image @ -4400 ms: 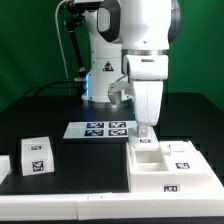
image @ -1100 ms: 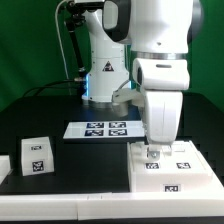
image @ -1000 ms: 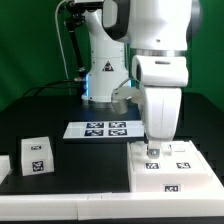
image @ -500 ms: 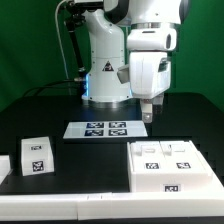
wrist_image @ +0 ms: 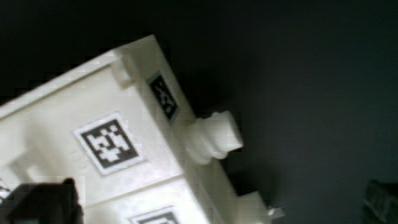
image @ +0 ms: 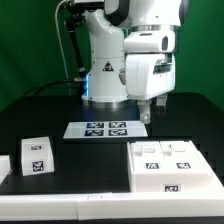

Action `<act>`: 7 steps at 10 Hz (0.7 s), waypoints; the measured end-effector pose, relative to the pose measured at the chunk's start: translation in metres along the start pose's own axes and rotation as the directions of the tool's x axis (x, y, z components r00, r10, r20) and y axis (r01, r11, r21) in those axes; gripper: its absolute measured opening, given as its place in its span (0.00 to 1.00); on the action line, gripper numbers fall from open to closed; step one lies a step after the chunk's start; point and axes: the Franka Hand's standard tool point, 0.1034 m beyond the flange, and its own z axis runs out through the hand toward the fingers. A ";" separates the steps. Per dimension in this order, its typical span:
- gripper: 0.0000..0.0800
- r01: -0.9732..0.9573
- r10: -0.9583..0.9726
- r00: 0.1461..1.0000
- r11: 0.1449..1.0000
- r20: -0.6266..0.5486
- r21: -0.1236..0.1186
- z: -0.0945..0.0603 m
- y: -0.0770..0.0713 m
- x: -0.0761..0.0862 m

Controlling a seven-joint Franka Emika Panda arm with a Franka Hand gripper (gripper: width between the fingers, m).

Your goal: Assemble cabinet

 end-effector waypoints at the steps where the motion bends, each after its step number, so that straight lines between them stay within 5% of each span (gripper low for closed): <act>1: 1.00 -0.148 0.148 0.989 0.989 -0.019 -0.006 0.002 -0.004 -0.003; 3: 1.00 -0.341 0.341 0.939 0.940 -0.037 0.011 0.008 -0.019 -0.002; 7: 1.00 -0.575 0.576 0.816 0.817 -0.040 0.046 0.010 -0.021 -0.001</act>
Offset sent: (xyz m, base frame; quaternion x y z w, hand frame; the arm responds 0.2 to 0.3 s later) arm -0.0134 0.0075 -0.0135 -0.0106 0.0274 0.2330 0.9720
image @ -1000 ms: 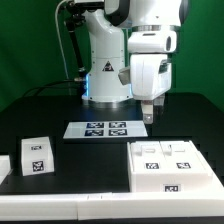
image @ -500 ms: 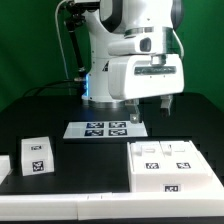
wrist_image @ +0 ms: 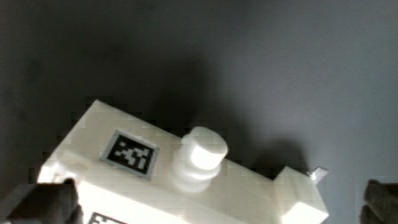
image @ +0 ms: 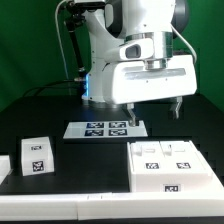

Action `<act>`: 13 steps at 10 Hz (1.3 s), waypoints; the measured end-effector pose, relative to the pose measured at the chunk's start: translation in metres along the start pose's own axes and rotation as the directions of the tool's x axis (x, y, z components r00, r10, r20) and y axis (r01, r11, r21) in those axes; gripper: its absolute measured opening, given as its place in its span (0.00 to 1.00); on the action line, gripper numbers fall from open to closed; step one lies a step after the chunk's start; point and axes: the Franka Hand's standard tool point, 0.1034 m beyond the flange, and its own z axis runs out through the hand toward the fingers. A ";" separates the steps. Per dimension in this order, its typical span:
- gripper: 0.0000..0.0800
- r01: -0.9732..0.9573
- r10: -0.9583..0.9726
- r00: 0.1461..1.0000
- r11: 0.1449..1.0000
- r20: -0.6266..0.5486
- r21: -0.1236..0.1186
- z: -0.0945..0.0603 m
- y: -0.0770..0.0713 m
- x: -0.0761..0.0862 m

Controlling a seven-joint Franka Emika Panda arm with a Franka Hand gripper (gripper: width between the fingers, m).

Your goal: Assemble cabinet

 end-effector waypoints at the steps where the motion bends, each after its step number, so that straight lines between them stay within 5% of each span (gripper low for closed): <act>1: 1.00 -0.060 0.060 0.998 0.998 0.000 0.004 0.000 -0.001 0.000; 3: 1.00 -0.289 0.289 0.957 0.957 0.018 0.014 0.009 -0.008 -0.003; 6: 1.00 -0.474 0.473 0.880 0.881 0.041 0.010 0.024 0.009 -0.009; 11: 1.00 -0.448 0.447 0.893 0.894 0.042 0.012 0.029 0.008 -0.010; 13: 1.00 -0.443 0.442 0.896 0.896 0.043 0.015 0.046 0.008 -0.011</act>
Offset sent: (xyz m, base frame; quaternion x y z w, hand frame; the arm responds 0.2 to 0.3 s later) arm 0.0095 -0.0326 -0.0195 -0.0204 -0.0348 0.1823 0.9824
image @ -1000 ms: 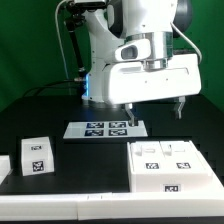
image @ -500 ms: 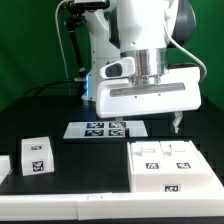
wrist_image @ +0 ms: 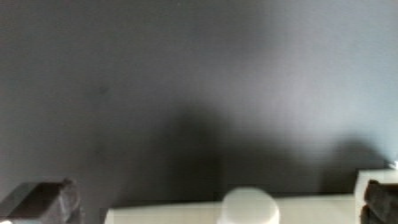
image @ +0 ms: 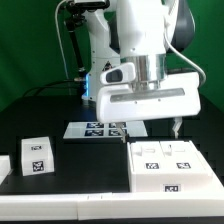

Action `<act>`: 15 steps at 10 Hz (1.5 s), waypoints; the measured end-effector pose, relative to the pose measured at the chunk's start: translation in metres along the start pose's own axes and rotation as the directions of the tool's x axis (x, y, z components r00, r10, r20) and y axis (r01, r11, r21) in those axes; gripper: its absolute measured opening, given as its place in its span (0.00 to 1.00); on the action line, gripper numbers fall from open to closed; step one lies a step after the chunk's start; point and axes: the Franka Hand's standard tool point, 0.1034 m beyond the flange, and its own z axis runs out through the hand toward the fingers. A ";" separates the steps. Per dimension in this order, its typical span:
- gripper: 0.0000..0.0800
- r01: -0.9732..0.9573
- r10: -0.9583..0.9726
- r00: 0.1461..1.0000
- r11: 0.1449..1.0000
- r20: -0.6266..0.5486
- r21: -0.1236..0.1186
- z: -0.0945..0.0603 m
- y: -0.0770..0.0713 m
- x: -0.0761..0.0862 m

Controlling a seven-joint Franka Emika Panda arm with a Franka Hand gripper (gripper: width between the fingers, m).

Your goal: Assemble cabinet

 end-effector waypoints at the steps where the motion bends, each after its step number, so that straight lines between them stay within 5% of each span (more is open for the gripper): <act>1: 1.00 0.001 -0.001 1.000 1.000 -0.002 0.002 0.005 0.000 0.006; 7: 1.00 0.025 -0.025 0.999 1.000 -0.022 0.007 0.029 0.001 0.017; 9: 0.67 0.035 -0.035 0.999 0.999 -0.029 0.008 0.029 0.000 0.018; 10: 0.67 0.044 -0.044 0.999 0.999 -0.030 0.007 0.029 0.000 0.019; 12: 0.27 0.068 -0.067 0.997 0.998 -0.032 0.006 0.029 0.001 0.020; 14: 0.23 0.091 -0.091 0.995 0.996 -0.031 0.005 0.029 0.003 0.019; 15: 0.05 0.108 -0.108 0.994 0.994 -0.030 0.003 0.026 0.005 0.018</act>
Offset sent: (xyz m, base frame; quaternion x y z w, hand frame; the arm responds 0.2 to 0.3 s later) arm 0.0170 0.0034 -0.0237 0.0078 0.0151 0.0225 0.9996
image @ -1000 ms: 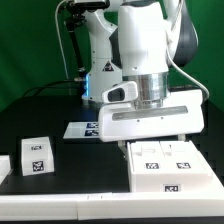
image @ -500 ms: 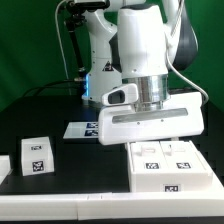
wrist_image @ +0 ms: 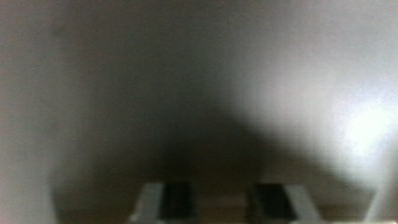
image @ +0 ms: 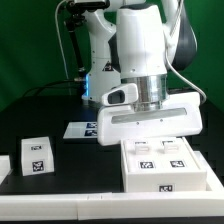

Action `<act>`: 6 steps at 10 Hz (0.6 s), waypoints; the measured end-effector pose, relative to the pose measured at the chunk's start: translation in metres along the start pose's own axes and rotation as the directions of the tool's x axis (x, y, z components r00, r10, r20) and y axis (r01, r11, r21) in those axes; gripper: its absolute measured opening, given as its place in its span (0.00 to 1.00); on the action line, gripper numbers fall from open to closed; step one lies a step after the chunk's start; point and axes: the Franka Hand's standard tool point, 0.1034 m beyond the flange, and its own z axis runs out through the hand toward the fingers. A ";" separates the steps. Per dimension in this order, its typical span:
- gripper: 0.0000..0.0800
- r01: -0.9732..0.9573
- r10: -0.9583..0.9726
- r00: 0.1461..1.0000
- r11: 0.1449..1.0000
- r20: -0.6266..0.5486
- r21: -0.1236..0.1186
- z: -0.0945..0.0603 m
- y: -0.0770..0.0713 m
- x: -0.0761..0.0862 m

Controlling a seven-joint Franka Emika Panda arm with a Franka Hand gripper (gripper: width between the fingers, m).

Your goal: Assemble cabinet

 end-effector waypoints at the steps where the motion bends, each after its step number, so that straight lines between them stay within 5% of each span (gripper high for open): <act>1: 0.05 0.008 -0.008 1.000 1.000 0.000 -0.002 -0.004 0.003 -0.001; 6: 0.00 0.049 -0.049 0.999 0.999 -0.013 -0.014 -0.047 0.013 0.003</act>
Offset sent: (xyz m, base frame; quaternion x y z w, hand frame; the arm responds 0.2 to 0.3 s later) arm -0.0157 -0.0082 0.0334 0.0181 -0.0165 -0.0113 0.9996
